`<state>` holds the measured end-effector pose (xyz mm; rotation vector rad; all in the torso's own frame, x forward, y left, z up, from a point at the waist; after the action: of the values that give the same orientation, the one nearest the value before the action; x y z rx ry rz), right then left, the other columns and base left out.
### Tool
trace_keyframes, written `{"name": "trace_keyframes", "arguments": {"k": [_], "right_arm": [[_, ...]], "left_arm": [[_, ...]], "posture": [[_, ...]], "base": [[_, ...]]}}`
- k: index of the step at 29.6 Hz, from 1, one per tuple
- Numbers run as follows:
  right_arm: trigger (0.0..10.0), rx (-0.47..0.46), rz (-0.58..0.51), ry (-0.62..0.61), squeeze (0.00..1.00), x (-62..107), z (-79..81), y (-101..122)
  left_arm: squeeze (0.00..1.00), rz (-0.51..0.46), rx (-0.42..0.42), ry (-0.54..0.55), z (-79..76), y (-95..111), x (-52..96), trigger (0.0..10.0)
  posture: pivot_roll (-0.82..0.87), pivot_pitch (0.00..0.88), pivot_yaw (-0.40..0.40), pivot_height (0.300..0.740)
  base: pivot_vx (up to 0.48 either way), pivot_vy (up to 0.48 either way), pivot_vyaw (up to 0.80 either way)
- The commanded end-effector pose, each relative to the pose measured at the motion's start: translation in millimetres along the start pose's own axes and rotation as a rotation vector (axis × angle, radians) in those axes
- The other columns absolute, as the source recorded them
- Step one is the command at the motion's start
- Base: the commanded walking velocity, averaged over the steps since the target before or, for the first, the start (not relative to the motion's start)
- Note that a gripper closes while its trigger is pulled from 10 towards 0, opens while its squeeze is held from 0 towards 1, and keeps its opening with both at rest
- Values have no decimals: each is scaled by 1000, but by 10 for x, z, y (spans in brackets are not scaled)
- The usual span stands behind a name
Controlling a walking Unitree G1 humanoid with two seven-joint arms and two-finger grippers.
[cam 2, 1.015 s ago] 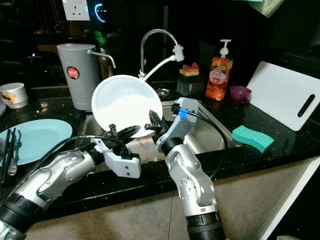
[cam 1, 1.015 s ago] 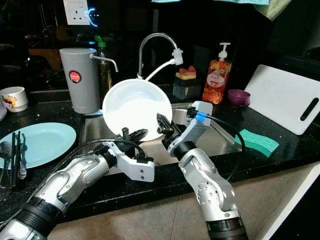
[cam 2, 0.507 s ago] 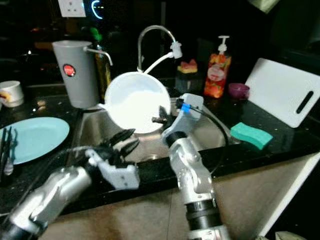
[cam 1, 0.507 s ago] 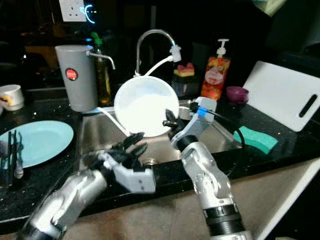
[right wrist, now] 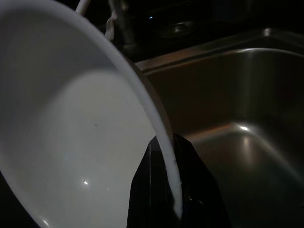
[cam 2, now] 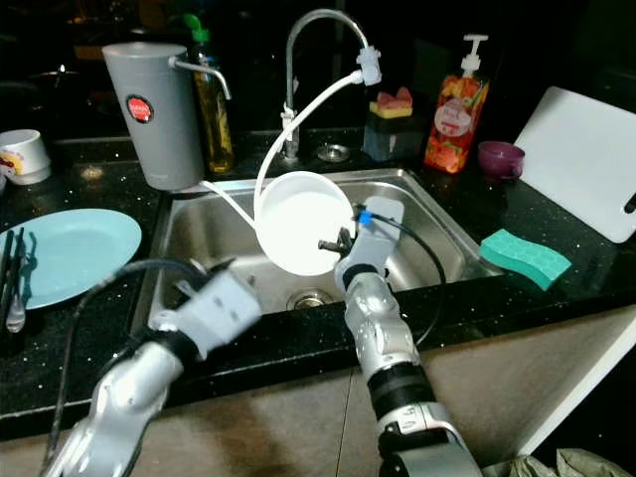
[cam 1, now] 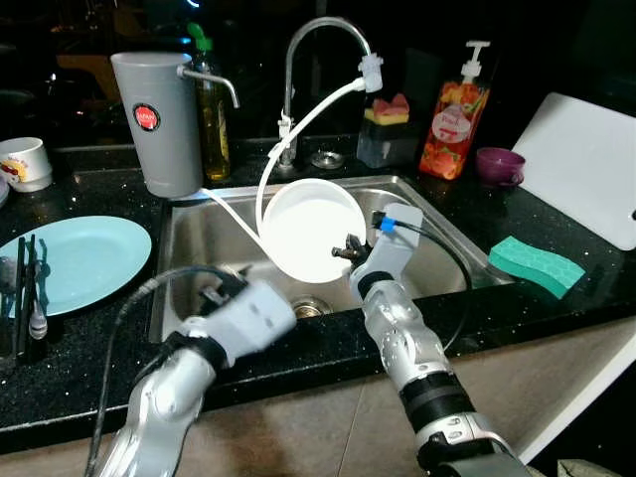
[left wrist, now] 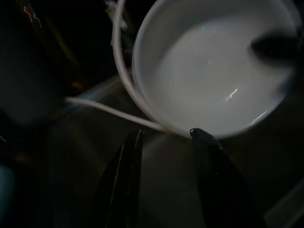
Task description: Kitchen organization
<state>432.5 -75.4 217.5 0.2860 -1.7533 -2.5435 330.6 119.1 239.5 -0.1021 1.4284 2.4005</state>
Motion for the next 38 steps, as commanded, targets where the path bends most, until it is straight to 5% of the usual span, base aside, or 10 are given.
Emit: {"name": "trace_keyframes", "arguments": {"k": [1, 3, 4, 5, 7, 8, 13, 14, 16, 38], "right_arm": [[10000, 55, -24, 18, 0, -11, 59, 13], [10000, 96, -34, 30, 0, -6, 84, 9], [10000, 145, -48, 50, 157, -6, 123, 6], [10000, 224, -74, 89, 741, -3, 196, 14], [10000, 239, -81, 98, 741, -7, 214, 17], [10000, 244, -85, 101, 1000, -10, 221, 18], [10000, 312, -169, 170, 1000, -12, 332, 180], [10000, 303, -187, 179, 243, -7, 345, 223], [10000, 285, -209, 187, 0, 1, 357, 280], [10000, 28, -398, 101, 0, 423, 38, 861]], "left_arm": [[0, 42, 132, -21, 2, -26, 9, 10000], [0, 48, 193, -14, 27, -6, -5, 10000], [0, 58, 256, -2, 56, 13, -16, 10000], [0, 70, 350, 17, 95, 37, -34, 10000], [0, 80, 377, 20, 104, 43, -35, 10000], [0, 87, 390, 20, 107, 47, -35, 10000], [0, 201, 539, 31, 96, -1, -55, 10000], [0, 212, 543, 33, 107, -1, -62, 10000], [0, 222, 542, 34, 120, -2, -71, 10000], [0, 368, 90, 255, 1148, -163, 10, 10000]], "posture": [[230, 169, -55, 740], [227, 173, -55, 740], [224, 175, -57, 740], [221, 176, -58, 740], [221, 176, -58, 740], [221, 176, -58, 740], [203, 169, -62, 740], [200, 166, -62, 740], [199, 164, -61, 740], [203, 124, -41, 740]], "base": [[0, 0, 0], [0, 0, 0], [0, 0, 0], [0, 0, 0], [0, 0, 0], [0, 0, 0], [0, 0, 0], [0, 0, 0], [0, 0, 0], [0, 0, 0]]}}
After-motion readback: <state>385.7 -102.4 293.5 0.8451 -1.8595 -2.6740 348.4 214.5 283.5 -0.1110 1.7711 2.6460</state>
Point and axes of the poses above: a point about 5 cm out from each wrist's last joint towards the gripper, its own x axis pointing back from the gripper into the wrist, its own y axis along the axis of the wrist's last joint, z = x × y, the point moved 4 cm from there along -x, pointing out of the wrist towards the gripper, and after that the axes turned 8 degrees about -x, right-handed, at the moved point
